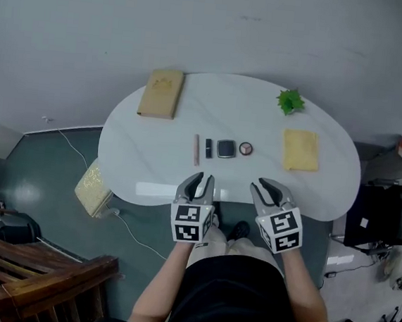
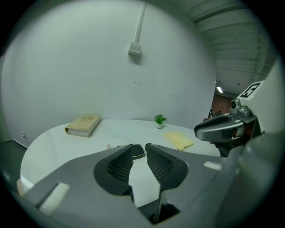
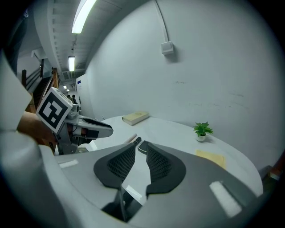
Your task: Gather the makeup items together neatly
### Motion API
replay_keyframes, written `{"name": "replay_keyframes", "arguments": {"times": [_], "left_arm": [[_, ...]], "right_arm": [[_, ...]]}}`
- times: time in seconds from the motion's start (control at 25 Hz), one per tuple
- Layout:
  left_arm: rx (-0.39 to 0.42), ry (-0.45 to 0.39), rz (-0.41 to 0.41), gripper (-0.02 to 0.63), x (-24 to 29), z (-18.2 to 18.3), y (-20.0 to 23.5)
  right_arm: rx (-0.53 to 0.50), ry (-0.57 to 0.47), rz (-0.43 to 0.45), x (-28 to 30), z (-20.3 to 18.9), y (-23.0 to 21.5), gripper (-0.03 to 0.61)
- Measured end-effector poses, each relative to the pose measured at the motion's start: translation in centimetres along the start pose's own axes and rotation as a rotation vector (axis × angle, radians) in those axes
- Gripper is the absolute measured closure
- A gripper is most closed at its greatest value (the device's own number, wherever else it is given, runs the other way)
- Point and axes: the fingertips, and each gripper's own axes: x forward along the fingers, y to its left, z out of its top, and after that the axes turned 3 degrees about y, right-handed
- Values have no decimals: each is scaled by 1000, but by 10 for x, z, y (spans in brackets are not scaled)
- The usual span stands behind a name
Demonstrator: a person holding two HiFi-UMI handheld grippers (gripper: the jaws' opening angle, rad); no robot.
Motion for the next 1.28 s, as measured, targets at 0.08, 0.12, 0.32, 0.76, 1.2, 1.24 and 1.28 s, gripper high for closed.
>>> {"name": "replay_keyframes", "arguments": {"times": [0.08,0.12,0.32,0.76,1.2,1.24,1.28], "left_arm": [[9,-25,-8,528,-8,10,-5],[14,-38,-14,529,-12,16,-8],[50,-97,-46,561,-28,43,-22],[99,-204,-65,612,-52,91,-34],[129,-231,-73,614,-65,103,-41],[131,-231,-76,614,-66,103,-42],[134,-230,-79,614,-66,103,-43]], "right_arm": [[-4,-22,-1,-4,6,2,501],[-9,-34,-2,-7,10,2,505],[-10,-87,-19,-21,27,0,526],[-9,-208,-53,-51,73,-10,558],[-26,-252,-39,-64,89,-1,568],[-26,-253,-39,-65,89,-1,568],[-26,-254,-38,-65,90,0,568]]}}
